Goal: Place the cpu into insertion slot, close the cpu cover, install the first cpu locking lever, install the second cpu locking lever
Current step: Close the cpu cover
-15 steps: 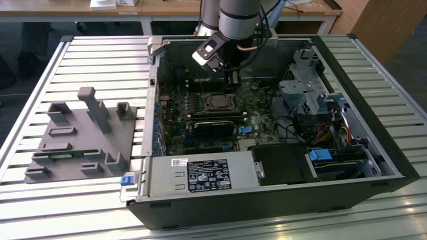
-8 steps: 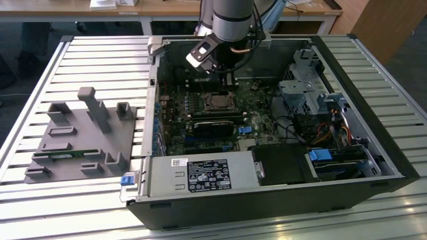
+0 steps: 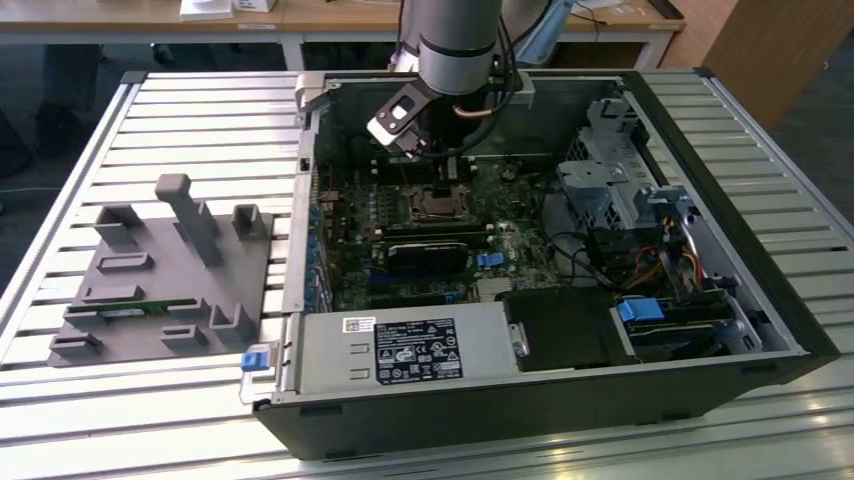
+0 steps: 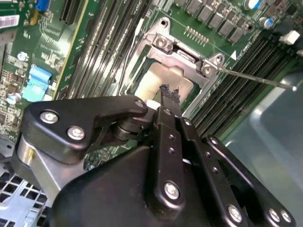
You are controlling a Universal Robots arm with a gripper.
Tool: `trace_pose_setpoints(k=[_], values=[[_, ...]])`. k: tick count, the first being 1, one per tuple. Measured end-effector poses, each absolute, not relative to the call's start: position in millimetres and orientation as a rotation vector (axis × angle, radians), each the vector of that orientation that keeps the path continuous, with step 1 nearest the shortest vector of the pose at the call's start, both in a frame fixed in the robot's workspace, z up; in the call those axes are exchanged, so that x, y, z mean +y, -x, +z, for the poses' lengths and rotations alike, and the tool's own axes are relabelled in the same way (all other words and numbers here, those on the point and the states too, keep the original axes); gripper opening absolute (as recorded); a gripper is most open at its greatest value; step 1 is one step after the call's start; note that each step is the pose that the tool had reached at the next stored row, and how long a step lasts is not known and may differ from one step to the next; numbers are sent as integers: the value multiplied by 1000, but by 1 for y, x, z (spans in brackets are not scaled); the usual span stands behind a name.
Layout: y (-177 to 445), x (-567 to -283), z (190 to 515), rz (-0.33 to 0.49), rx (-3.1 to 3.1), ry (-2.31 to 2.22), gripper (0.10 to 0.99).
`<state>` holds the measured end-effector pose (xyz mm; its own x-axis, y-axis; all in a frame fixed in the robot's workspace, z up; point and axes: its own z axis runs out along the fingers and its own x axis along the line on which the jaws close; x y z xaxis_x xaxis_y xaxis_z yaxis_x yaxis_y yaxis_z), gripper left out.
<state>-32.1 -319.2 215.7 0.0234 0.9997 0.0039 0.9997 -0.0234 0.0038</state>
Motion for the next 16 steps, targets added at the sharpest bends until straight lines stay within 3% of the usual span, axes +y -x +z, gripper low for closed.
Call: trace_pose_setpoints(k=[16], values=[[49, -319, 205, -9, -2195, 2247, 106]])
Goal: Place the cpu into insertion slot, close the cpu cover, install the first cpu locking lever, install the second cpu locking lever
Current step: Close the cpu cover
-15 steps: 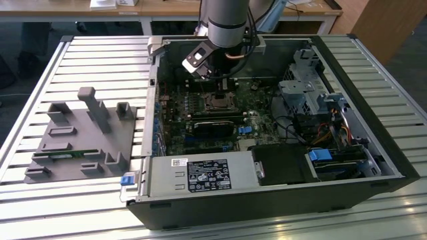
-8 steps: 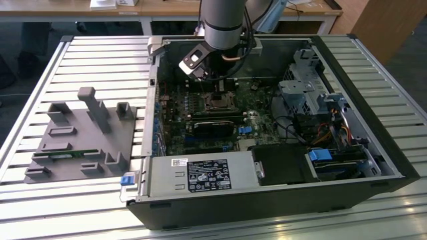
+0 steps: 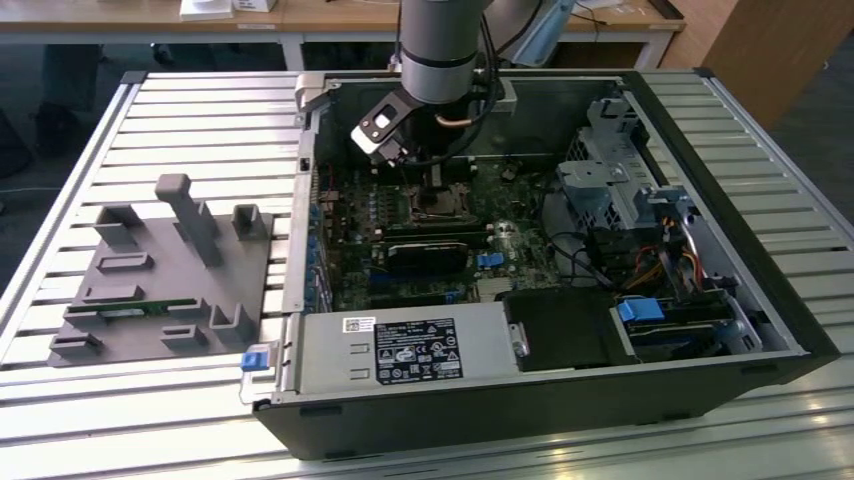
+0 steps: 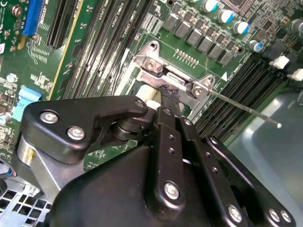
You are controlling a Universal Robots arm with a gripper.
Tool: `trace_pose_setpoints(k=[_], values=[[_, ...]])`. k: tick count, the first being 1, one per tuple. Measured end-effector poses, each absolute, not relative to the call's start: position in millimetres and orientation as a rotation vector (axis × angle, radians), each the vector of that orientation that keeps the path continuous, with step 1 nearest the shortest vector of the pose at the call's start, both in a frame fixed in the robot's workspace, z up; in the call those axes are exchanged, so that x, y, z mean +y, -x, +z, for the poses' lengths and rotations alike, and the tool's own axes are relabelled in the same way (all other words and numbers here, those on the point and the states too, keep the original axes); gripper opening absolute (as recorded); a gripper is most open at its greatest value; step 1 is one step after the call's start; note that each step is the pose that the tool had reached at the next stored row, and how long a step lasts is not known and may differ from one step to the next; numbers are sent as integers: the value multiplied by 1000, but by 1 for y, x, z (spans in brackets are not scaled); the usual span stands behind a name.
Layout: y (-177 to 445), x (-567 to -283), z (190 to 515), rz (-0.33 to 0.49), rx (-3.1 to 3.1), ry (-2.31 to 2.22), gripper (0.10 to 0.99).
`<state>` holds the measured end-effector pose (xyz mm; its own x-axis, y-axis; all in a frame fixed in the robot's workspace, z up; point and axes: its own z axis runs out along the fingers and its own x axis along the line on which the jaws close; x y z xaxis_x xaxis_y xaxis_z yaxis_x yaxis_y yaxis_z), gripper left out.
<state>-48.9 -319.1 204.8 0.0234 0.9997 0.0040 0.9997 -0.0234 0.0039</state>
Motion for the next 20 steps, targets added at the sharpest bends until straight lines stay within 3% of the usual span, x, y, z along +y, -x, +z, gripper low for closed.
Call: trace_pose_setpoints(k=[20], values=[[49, -319, 206, -10, -2192, 2244, 106]])
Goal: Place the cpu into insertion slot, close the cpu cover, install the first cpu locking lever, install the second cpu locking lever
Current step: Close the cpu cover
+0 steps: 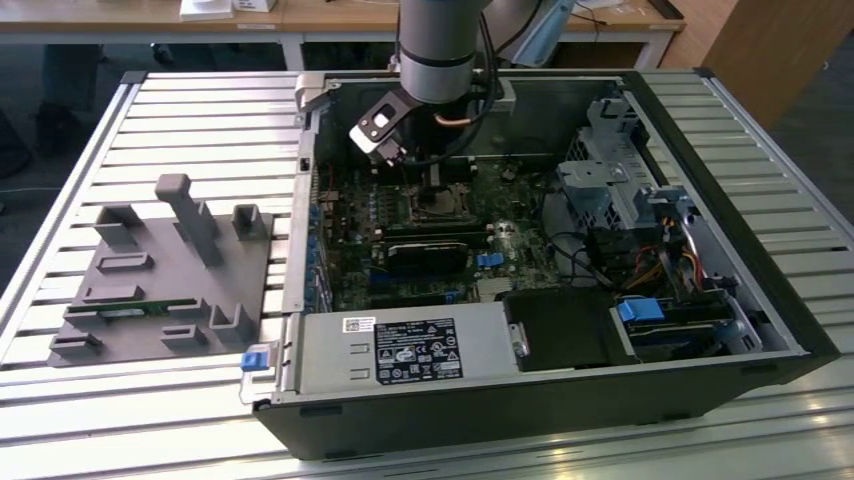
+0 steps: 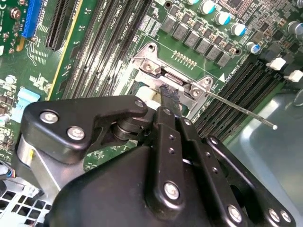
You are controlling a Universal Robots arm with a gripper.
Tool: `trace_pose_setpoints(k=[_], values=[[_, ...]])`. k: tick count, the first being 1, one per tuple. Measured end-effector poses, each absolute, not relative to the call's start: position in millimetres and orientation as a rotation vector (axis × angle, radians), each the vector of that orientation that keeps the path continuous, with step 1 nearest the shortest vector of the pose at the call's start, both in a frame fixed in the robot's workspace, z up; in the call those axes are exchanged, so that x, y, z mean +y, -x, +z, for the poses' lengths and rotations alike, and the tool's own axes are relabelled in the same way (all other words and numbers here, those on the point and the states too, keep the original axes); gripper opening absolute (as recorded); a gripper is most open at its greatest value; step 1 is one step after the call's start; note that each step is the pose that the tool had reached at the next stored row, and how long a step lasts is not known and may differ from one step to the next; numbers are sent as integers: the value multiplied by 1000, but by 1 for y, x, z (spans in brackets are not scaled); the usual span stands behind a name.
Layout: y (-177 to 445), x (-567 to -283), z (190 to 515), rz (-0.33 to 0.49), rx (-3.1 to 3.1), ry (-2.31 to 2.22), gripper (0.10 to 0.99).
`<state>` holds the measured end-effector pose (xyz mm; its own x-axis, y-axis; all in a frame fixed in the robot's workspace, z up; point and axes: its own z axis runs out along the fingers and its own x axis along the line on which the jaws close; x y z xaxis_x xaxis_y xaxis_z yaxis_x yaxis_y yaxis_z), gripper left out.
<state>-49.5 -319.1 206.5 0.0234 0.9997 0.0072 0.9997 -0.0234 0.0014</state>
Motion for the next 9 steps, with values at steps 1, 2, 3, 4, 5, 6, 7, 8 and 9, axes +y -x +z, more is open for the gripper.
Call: trace_pose_setpoints(k=[1, 2, 3, 4, 5, 6, 7, 8, 9], values=[[49, -319, 206, -10, -2192, 2244, 106], [49, -319, 206, -10, -2193, 2244, 106], [48, -319, 206, -9, -2192, 2244, 106], [47, -319, 207, -9, -2192, 2244, 106], [45, -319, 207, -9, -2192, 2244, 106], [44, -319, 207, -9, -2192, 2244, 106], [43, -319, 207, -8, -2192, 2244, 106], [42, -319, 207, -8, -2192, 2244, 106], [41, -319, 207, -8, -2192, 2244, 106]])
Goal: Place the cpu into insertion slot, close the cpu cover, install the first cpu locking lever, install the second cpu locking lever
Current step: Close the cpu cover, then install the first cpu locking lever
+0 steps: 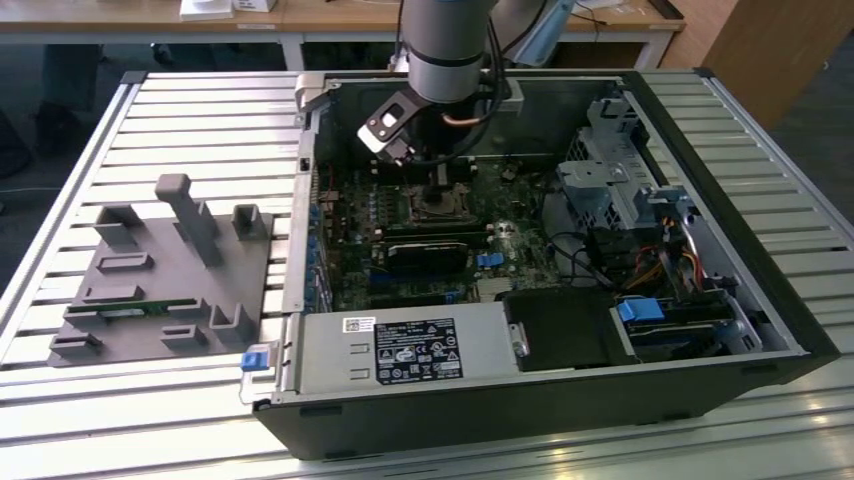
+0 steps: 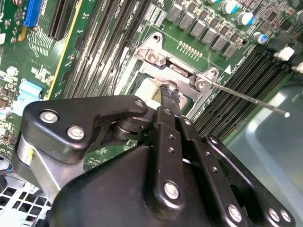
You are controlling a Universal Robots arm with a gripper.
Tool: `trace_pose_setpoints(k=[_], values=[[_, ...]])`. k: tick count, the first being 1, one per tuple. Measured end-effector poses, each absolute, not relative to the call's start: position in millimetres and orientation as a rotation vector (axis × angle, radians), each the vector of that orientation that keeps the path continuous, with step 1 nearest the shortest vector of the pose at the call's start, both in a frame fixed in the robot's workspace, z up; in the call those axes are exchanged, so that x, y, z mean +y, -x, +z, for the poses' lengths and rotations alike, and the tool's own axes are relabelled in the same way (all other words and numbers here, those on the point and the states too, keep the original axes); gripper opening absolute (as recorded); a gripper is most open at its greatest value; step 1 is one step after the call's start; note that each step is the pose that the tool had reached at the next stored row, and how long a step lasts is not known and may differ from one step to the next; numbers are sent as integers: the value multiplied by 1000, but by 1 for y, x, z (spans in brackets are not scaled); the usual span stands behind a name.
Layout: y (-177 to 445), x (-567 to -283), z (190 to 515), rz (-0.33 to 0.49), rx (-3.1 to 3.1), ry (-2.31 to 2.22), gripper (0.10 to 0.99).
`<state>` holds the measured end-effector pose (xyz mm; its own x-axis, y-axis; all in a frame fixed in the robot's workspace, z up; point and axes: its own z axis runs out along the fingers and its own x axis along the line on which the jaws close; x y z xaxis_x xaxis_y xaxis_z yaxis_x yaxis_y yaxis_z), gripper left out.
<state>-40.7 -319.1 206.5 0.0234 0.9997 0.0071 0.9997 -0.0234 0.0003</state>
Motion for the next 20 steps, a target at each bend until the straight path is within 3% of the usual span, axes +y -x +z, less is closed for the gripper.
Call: trace_pose_setpoints(k=[20], values=[[32, -319, 207, -9, -2191, 2243, 106]])
